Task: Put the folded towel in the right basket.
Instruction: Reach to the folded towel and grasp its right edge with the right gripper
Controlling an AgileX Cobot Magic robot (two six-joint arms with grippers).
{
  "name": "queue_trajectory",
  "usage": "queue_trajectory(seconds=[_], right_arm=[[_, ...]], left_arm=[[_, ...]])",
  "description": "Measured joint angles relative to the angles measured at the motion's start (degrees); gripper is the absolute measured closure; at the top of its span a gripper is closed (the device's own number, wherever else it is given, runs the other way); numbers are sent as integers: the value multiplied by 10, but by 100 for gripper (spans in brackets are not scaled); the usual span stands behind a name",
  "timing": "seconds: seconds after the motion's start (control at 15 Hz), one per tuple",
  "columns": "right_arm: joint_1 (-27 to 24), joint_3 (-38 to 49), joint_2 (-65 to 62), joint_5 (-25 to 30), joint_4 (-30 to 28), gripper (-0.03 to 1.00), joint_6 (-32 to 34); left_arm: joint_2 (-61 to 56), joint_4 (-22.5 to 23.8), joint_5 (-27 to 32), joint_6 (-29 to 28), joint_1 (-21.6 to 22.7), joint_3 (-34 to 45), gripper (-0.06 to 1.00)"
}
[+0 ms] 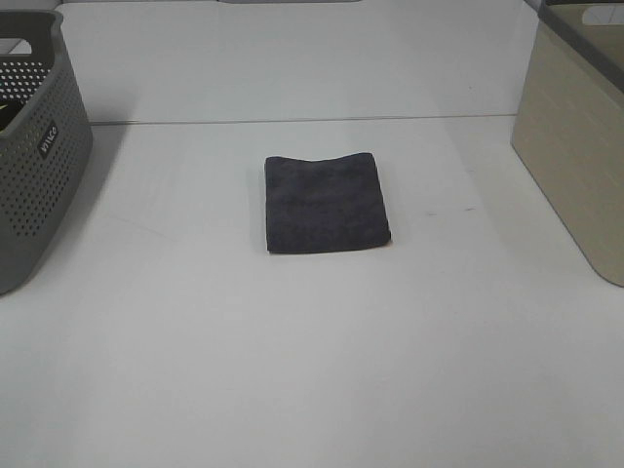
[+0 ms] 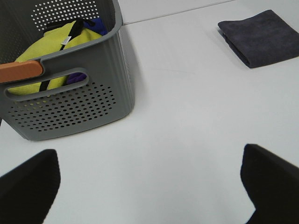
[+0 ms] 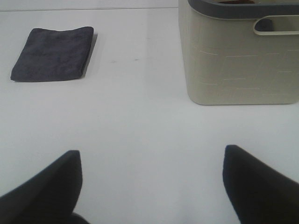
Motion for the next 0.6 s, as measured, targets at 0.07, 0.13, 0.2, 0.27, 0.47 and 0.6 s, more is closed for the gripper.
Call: queue_trajectory(seconds=[0.07, 0.13, 0.2, 0.27, 0.47, 0.6], right_arm=[[0, 0, 0, 0, 0, 20, 0], [0, 0, 0, 0, 0, 20, 0], [0, 0, 0, 0, 0, 20, 0], [0, 0, 0, 0, 0, 20, 0], [0, 0, 0, 0, 0, 20, 0], [0, 0, 0, 0, 0, 20, 0]], left_arm=[[0, 0, 0, 0, 0, 0, -4], [0, 0, 0, 0, 0, 0, -4], [0, 0, 0, 0, 0, 0, -4], [0, 0, 0, 0, 0, 0, -4], [0, 0, 0, 0, 0, 0, -4], [0, 0, 0, 0, 0, 0, -4]])
